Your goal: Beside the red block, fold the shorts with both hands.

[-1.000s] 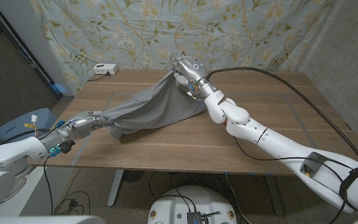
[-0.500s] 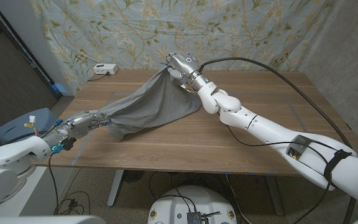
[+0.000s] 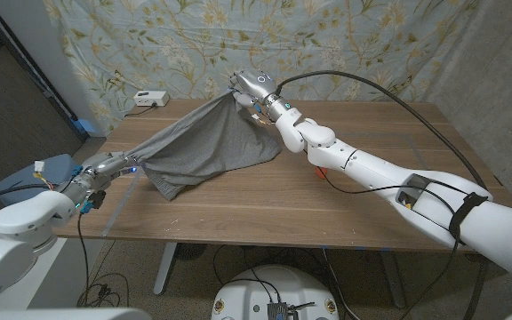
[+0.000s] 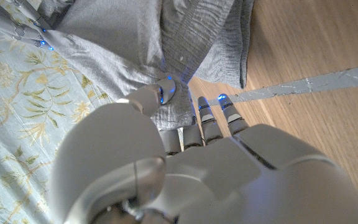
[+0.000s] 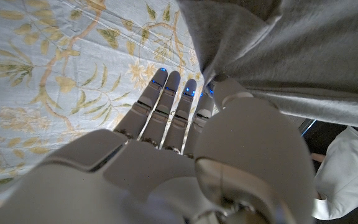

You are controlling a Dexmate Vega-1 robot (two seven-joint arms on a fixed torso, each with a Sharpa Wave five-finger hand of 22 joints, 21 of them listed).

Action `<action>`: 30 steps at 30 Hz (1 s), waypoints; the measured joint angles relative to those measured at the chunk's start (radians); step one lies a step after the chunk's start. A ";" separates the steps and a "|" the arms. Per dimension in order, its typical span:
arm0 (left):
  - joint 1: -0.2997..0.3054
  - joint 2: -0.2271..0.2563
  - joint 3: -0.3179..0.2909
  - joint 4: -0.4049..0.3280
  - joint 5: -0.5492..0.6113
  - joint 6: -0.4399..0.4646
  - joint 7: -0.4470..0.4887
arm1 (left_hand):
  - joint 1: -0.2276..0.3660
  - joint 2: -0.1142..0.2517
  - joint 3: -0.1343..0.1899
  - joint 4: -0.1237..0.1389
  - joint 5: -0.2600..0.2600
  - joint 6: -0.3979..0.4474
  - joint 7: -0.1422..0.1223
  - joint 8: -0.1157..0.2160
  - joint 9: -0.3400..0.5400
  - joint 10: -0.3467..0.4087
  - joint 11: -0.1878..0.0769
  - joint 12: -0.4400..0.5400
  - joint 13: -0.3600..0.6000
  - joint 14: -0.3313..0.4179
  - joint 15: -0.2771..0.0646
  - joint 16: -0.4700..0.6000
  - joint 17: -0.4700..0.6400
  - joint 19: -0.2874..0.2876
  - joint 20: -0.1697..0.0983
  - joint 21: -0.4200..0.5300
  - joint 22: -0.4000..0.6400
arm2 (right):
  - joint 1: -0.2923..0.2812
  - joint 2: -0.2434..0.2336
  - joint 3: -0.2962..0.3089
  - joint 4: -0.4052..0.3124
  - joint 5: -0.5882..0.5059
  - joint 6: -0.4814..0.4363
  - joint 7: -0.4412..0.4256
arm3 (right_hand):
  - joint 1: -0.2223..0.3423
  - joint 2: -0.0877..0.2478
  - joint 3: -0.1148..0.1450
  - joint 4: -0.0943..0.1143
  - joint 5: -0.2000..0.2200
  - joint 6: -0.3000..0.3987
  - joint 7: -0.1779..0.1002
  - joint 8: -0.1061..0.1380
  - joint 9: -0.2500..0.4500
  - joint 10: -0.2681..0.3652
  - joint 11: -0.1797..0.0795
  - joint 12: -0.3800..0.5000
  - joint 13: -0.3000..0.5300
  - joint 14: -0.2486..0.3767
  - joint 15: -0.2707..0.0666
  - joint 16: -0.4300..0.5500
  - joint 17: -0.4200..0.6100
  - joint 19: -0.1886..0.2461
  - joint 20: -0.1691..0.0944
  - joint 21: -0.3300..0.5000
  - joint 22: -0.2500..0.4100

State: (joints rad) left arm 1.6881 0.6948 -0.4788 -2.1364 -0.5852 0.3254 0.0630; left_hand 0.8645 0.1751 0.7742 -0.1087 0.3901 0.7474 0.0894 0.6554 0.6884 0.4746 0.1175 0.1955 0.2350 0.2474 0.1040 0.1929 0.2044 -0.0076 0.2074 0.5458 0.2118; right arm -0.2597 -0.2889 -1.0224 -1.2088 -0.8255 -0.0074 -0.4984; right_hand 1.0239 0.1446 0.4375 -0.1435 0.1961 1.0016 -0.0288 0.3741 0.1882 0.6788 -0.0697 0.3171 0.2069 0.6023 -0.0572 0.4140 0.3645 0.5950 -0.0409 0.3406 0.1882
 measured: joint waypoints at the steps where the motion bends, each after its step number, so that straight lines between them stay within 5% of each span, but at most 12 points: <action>1: -0.004 -0.001 0.004 -0.002 0.004 0.006 0.011 | 0.000 0.000 0.001 0.001 0.000 0.000 0.000 0.000 0.004 0.000 0.000 0.000 0.000 0.000 0.000 0.000 0.000 0.000 0.000 0.000 0.000 | 0.017 0.011 -0.010 0.025 0.002 0.000 0.001 | 0.000 0.000 0.000 0.000 0.000 0.000 0.000 0.000 0.000 0.000 0.000 -0.003 0.000 0.000 0.000 0.000 0.000 0.000 0.000 0.000 0.000; 12: -0.028 0.007 0.033 -0.007 0.006 0.047 0.044 | -0.007 -0.007 0.002 0.002 0.008 -0.011 0.000 0.006 0.010 0.004 0.004 0.005 0.000 -0.003 0.003 0.000 0.000 0.015 -0.015 0.013 0.000 | 0.123 0.098 -0.077 0.216 0.024 0.009 0.002 | 0.000 0.000 0.000 0.000 0.000 0.000 0.000 0.000 0.001 0.000 0.000 -0.004 0.000 0.000 0.000 0.000 0.005 0.000 0.000 0.004 0.000; 24: -0.039 0.020 0.057 -0.020 -0.007 0.094 0.083 | -0.015 -0.007 0.005 0.005 0.012 -0.011 0.000 0.006 0.011 0.004 0.004 0.005 0.000 0.001 0.007 0.000 0.000 0.022 -0.011 0.017 0.000 | 0.264 0.283 -0.196 0.589 0.109 0.080 -0.035 | 0.000 0.000 0.000 0.000 -0.002 0.000 0.000 -0.001 0.001 0.000 0.000 -0.012 0.000 0.000 0.000 -0.004 0.008 0.000 0.000 0.004 0.000; 30: -0.037 0.017 0.066 -0.038 -0.003 0.116 0.123 | -0.016 -0.005 0.005 0.005 0.012 -0.016 0.006 0.006 0.009 -0.002 0.009 0.005 0.000 -0.005 0.012 0.000 0.000 0.022 -0.011 0.017 0.000 | 0.310 0.348 -0.256 0.719 0.184 0.084 -0.007 | 0.000 0.000 0.001 0.001 -0.002 -0.007 0.000 -0.002 0.005 0.000 0.000 -0.012 0.000 0.000 0.000 -0.008 0.009 0.000 0.000 0.004 0.000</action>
State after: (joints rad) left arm 1.6514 0.7115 -0.4127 -2.1748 -0.5881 0.4418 0.1860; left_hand 0.8482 0.1701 0.7791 -0.1037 0.4025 0.7312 0.0950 0.6614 0.6974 0.4729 0.1267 0.2009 0.2349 0.2425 0.1163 0.1929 0.2045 0.0145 0.1967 0.5624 0.2116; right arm 0.0498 0.0594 -1.2780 -0.4898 -0.6415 0.0765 -0.5055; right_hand 1.0238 0.1445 0.4384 -0.1425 0.1942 0.9943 -0.0287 0.3726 0.1929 0.6788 -0.0696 0.3050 0.2069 0.6021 -0.0571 0.4064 0.3738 0.5950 -0.0408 0.3444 0.1881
